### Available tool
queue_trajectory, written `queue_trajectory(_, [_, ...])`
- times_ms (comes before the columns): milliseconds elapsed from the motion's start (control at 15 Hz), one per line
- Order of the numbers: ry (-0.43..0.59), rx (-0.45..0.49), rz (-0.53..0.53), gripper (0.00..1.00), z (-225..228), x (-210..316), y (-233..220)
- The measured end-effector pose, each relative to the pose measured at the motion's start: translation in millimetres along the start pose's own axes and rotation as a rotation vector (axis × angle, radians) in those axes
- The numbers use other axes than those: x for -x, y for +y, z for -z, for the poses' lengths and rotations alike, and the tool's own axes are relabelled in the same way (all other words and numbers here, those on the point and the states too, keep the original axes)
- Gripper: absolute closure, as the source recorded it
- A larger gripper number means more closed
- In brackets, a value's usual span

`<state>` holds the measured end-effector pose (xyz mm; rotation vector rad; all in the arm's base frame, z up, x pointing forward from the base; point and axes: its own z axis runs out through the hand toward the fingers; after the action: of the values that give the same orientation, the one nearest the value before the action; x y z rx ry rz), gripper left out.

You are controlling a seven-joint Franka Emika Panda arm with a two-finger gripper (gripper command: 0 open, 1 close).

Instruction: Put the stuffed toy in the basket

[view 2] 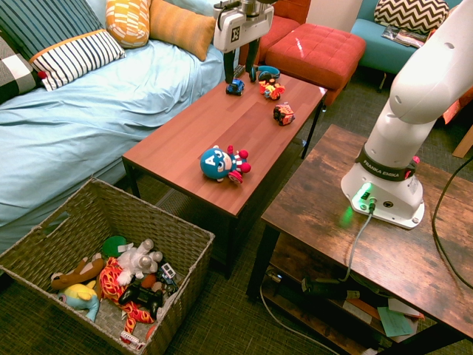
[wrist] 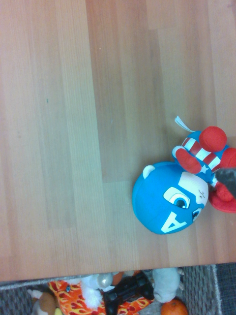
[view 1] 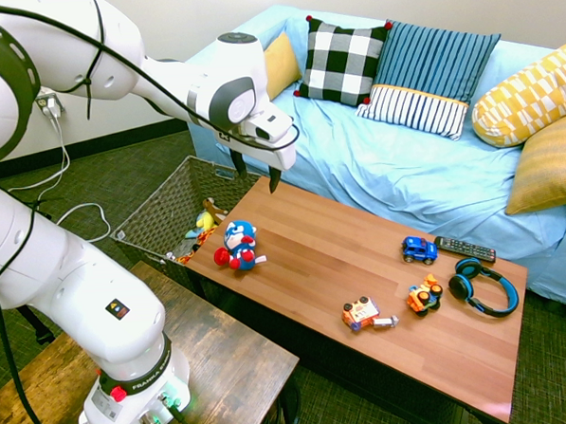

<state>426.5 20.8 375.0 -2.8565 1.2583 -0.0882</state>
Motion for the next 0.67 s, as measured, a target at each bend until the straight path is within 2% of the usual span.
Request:
queue_trajectory(133, [-0.004, 0.01, 0.012, 0.0, -1.6, 0.4, -0.5])
queue_trajectory(267, [0.004, 0.036, 0.072, 0.0, -8.4, 8.0, -7.1])
queue_trajectory(667, [-0.008, 0.03, 0.344, 0.0, -67.1, 50.1, -45.5])
